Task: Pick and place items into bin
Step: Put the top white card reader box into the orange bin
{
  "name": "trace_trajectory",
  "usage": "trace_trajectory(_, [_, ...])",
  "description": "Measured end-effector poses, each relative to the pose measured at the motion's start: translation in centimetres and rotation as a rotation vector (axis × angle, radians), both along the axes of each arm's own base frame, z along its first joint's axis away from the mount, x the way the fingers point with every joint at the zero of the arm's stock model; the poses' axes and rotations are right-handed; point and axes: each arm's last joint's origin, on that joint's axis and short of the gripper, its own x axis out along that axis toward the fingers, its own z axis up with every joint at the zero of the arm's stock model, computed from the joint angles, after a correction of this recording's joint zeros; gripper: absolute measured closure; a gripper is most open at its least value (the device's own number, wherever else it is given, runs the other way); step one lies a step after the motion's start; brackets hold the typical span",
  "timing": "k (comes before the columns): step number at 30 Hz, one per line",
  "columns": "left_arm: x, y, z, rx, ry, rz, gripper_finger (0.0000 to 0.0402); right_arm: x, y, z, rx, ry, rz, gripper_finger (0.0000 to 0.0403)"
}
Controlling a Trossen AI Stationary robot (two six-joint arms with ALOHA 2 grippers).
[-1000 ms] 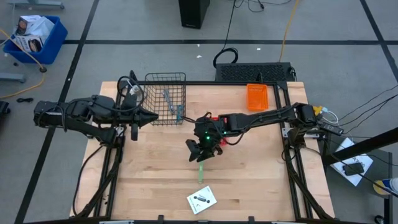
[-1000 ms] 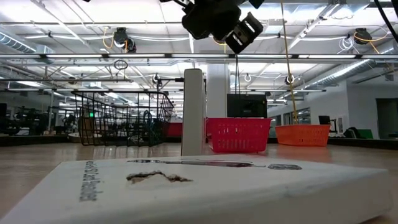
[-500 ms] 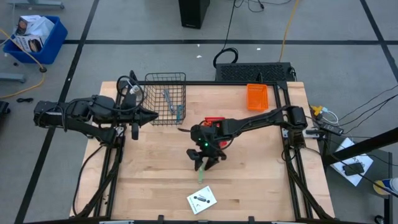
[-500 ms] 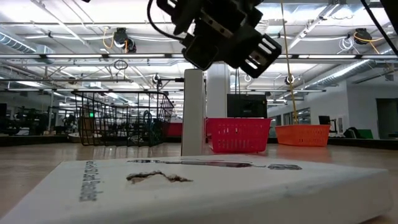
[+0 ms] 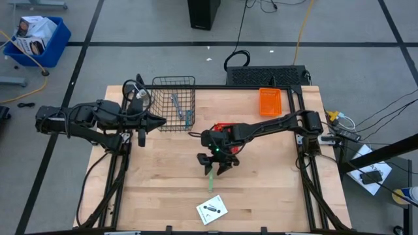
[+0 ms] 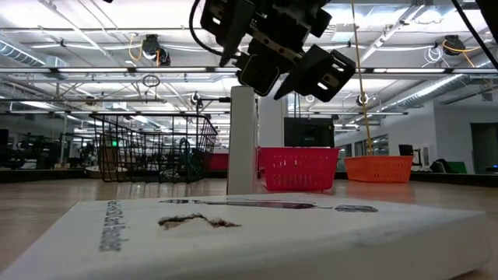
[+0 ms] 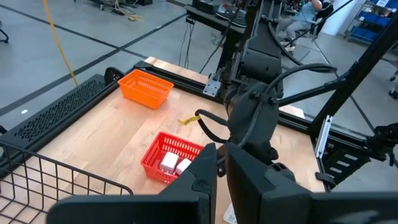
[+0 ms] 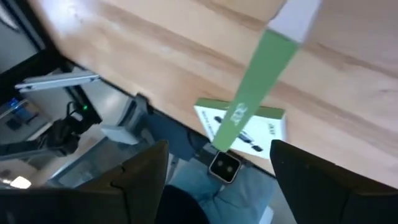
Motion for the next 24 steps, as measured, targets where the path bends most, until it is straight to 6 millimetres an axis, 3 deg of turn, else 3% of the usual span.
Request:
trace_trajectory(9, [0.0, 0.0, 0.0, -0.005, -0.001, 0.002, 0.0364, 0.0, -1.5, -1.0, -0.064, 0.030, -0.018, 0.0132])
trace_trajectory(19, [0.0, 0.0, 0.0, -0.007, 0.004, 0.002, 0.0364, 0.6, -1.3, -2.4, -0.076, 0.029, -0.001, 0.0135])
trace_trajectory(24, [0.0, 0.0, -0.1, -0.014, 0.006, 0.005, 0.0364, 0.5, -1.3, -3.1, -0.088, 0.043, 0.017, 0.0158])
